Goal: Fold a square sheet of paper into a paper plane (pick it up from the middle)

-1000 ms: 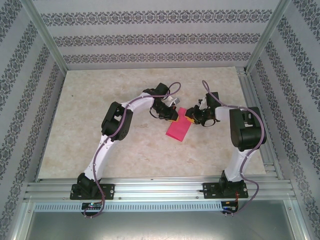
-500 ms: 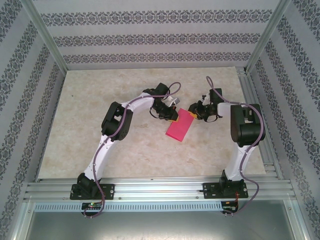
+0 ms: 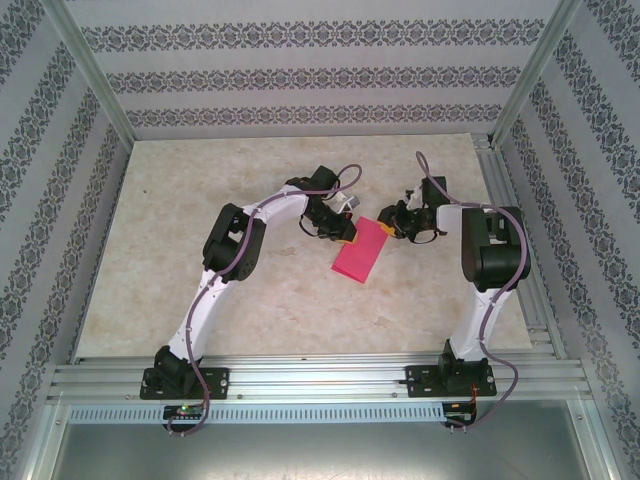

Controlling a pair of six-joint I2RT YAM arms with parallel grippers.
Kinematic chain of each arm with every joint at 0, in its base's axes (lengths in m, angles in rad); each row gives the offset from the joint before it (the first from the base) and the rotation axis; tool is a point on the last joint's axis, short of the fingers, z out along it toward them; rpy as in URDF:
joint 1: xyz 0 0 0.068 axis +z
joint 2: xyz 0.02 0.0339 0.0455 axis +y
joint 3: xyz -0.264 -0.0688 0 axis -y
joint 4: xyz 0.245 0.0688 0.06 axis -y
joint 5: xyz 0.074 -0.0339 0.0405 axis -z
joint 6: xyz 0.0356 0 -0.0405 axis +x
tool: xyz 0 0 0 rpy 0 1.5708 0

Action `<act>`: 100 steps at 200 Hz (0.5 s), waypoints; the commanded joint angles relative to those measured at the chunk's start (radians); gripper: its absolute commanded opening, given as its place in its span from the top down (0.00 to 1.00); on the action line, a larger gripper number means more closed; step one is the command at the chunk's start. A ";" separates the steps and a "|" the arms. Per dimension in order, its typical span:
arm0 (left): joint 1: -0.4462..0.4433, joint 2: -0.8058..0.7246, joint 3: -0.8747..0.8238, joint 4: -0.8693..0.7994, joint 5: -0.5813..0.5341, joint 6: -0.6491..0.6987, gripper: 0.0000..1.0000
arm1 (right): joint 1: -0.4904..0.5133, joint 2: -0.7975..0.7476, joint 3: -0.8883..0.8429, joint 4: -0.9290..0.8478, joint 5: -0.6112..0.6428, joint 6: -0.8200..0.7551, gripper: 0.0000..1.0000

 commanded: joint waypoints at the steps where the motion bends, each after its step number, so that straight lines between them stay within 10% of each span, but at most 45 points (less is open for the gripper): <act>1: -0.007 0.060 -0.018 -0.068 -0.089 0.023 0.93 | -0.024 0.025 -0.027 0.125 0.024 0.030 0.72; 100: -0.007 0.062 -0.014 -0.061 -0.092 0.009 0.93 | -0.017 -0.087 0.036 -0.113 0.116 -0.063 0.70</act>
